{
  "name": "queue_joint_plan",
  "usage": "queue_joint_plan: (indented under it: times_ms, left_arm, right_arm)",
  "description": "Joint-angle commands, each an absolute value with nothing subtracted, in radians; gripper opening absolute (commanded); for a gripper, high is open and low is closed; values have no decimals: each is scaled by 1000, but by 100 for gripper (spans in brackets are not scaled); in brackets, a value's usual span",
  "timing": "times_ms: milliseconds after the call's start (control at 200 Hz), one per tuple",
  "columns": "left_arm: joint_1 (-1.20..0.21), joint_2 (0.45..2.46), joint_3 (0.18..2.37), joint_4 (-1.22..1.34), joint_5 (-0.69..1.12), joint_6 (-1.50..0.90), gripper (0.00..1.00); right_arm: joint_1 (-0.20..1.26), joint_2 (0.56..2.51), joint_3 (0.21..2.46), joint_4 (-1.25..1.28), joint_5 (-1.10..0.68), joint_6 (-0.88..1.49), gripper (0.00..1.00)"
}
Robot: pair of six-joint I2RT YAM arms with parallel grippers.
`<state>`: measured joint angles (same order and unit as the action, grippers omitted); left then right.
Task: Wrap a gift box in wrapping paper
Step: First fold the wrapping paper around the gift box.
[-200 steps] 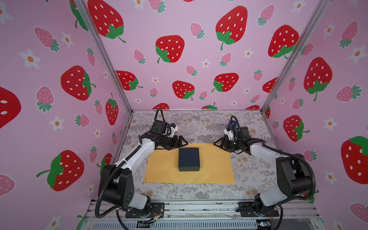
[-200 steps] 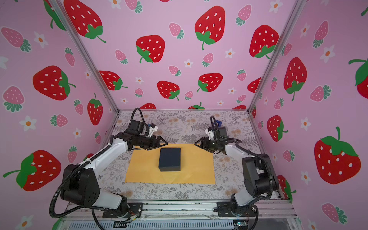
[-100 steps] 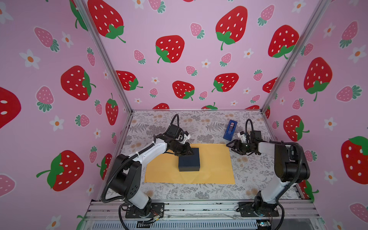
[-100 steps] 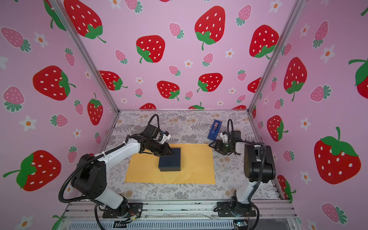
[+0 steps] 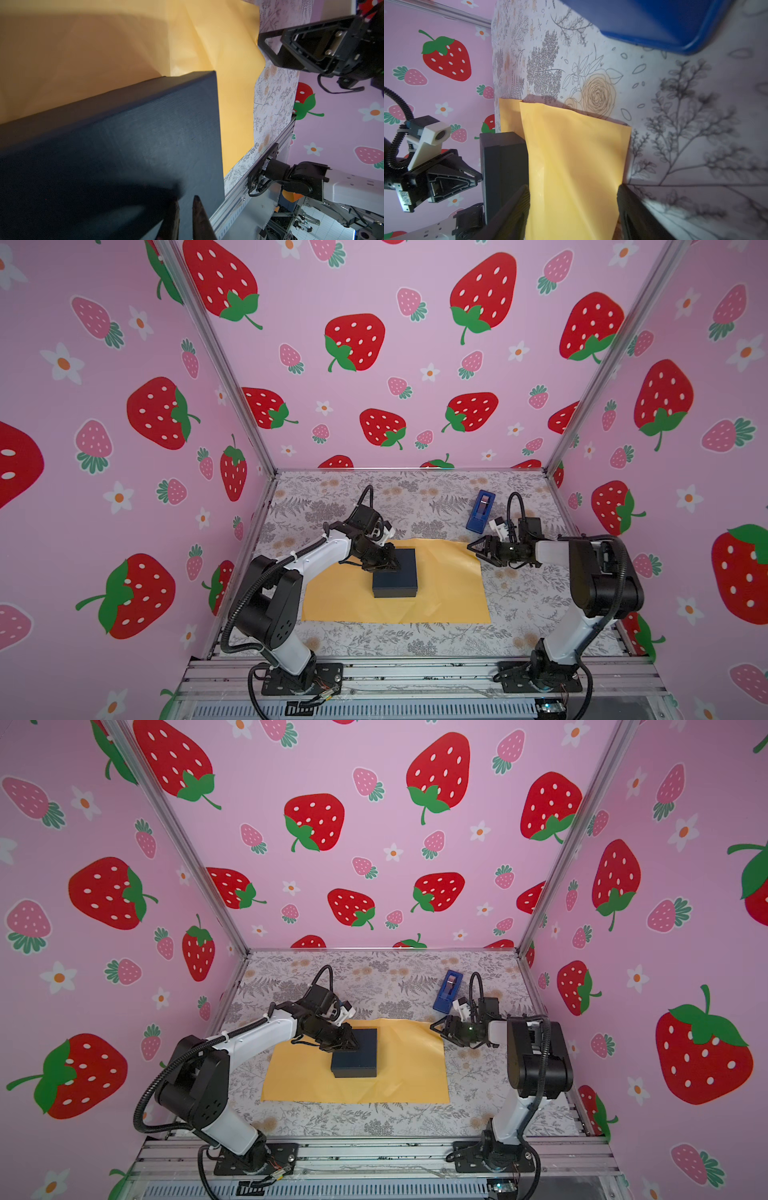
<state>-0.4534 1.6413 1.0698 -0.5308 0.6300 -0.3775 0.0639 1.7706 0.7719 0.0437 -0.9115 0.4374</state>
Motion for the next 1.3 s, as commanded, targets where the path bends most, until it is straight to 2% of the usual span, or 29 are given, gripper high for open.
queue_joint_plan:
  times_ms: [0, 405, 525, 600, 630, 710, 890, 1056, 1296]
  left_arm:
    - [-459, 1664, 1080, -557, 621, -358, 16]
    - [-460, 1674, 1074, -563, 618, -351, 14]
    - [-461, 1674, 1076, -567, 618, -349, 13]
    - [-462, 1671, 1085, -572, 616, -350, 13]
    - [-461, 1671, 1089, -576, 615, -351, 13]
    - [-462, 1661, 1107, -583, 610, -353, 13]
    - [-462, 1627, 1149, -620, 584, -353, 14]
    - [-466, 1584, 1193, -684, 524, -348, 14]
    - [-471, 1537, 1261, -723, 484, -370, 24]
  right_arm:
    - [74, 1741, 722, 25, -935, 451, 70]
    - [86, 1528, 530, 42, -936, 528, 68]
    - [98, 1436, 483, 31, -907, 548, 60]
    - [107, 1403, 480, -4, -894, 540, 52]
    - [114, 1392, 477, -11, -896, 540, 47]
    - [141, 1365, 473, -49, -880, 543, 40]
    - [177, 1277, 464, -143, -801, 552, 34]
    - [180, 1154, 457, -268, -740, 543, 33]
    - [241, 1063, 488, -326, -682, 586, 11]
